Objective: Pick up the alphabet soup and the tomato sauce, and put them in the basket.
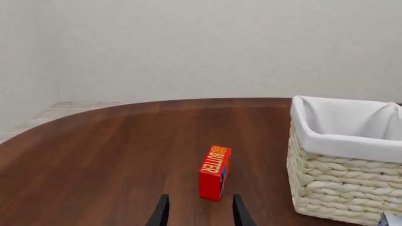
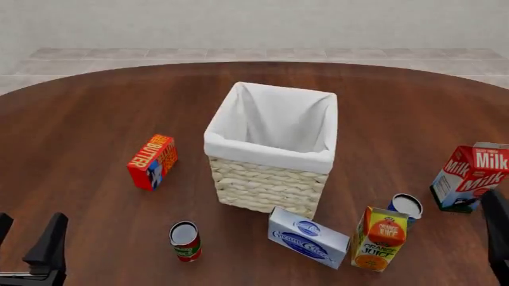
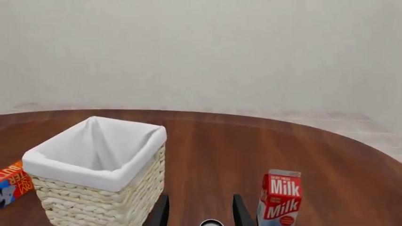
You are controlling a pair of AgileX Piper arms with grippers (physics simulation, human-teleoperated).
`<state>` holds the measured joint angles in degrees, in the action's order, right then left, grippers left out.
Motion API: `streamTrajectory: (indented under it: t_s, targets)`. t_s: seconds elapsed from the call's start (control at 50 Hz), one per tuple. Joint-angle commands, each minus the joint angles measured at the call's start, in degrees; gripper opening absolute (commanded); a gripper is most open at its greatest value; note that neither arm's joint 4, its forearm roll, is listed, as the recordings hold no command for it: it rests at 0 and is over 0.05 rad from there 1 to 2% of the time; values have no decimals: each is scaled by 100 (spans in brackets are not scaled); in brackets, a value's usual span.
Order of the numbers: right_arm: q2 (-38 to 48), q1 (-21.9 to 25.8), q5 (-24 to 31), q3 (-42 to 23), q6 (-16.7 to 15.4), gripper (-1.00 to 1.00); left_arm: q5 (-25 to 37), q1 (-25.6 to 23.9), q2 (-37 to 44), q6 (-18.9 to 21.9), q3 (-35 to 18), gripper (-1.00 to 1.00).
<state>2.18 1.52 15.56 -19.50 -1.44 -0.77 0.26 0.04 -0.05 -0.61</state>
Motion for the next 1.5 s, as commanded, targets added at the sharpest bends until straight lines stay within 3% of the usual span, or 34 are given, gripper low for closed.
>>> streamTrajectory:
  t_s: [0.02,0.1,0.44,0.48,0.56,0.98,1.14,1.32,1.42,1.5]
  targets:
    - [223,65,335,-682,-25,100,0,-3,1,-35,-9,100]
    - [443,98,309,-780,-258,100,-3,-2,0,-48,-11,100]
    - [1676,278,207,-1672,-204,100,24,-20,2,-27,0,100]
    - [1828,275,244,-1747,26,100,29,-17,0,-42,2,100]
    - [2029,309,316,-1939,-176,100,26,-29,-2,-28,8,100]
    - [2868,623,1331,-3501,-298,100,64,-53,-1,-28,29,100]
    - [3120,724,1467,-3603,-239,100,78,-62,0,-59,29,100]
    - [3717,651,1897,-4099,151,100,73,-63,-1,-73,28,100]
    - [3928,654,2144,-4503,-45,100,66,-62,-1,-75,29,100]
    - [4078,675,2327,-4724,22,100,65,-58,-1,-79,28,100]
